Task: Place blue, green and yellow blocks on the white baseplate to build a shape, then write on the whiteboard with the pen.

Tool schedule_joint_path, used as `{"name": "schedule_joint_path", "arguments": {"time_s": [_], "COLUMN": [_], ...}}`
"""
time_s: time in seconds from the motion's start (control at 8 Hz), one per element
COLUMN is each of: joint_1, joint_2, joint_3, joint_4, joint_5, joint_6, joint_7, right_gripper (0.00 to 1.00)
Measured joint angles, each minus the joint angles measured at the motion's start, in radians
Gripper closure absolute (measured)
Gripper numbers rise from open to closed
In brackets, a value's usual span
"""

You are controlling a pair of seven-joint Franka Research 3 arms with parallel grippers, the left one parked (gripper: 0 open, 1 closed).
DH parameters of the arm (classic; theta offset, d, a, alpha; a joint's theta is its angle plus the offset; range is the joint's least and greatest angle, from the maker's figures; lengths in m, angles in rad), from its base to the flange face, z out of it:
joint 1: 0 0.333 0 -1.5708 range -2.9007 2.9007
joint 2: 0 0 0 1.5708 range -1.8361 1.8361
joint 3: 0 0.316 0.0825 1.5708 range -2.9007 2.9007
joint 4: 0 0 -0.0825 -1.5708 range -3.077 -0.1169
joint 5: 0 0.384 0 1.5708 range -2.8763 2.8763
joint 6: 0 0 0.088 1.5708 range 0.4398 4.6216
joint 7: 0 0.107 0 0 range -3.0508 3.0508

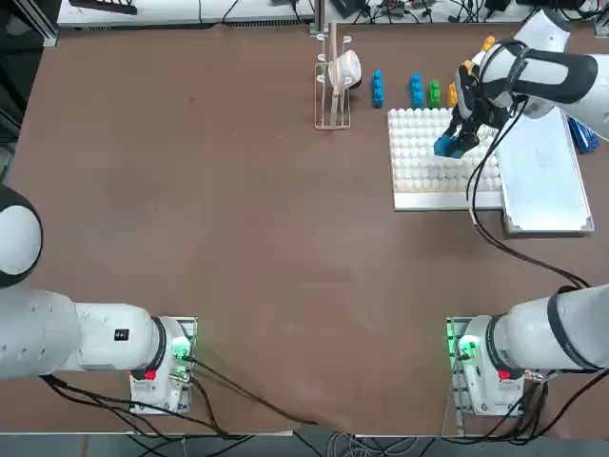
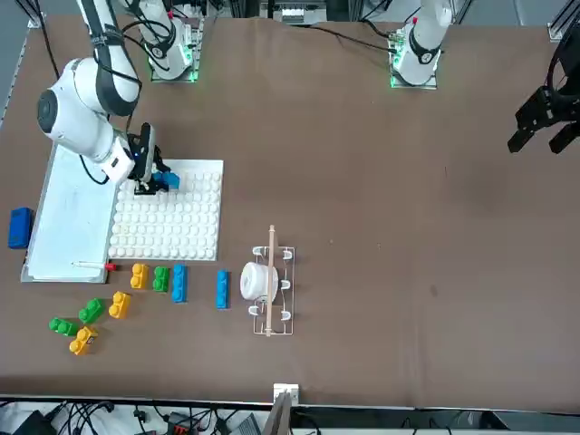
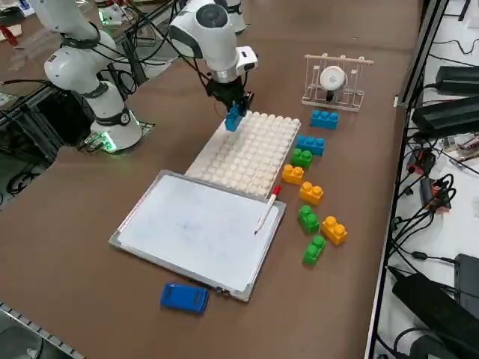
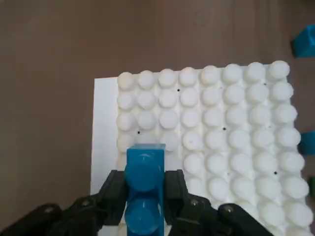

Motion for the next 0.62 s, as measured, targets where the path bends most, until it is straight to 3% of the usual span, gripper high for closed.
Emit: {"name": "schedule_joint_path", "arguments": {"time_s": [0.62], "joint_1": [-0.047], "joint_2": [-0.047], "joint_3": [-0.002], "joint_4": [-0.142], "joint_5": [0.002], "joint_6": [0.101], "joint_7": [-0.084], "right_gripper": [0.59]}}
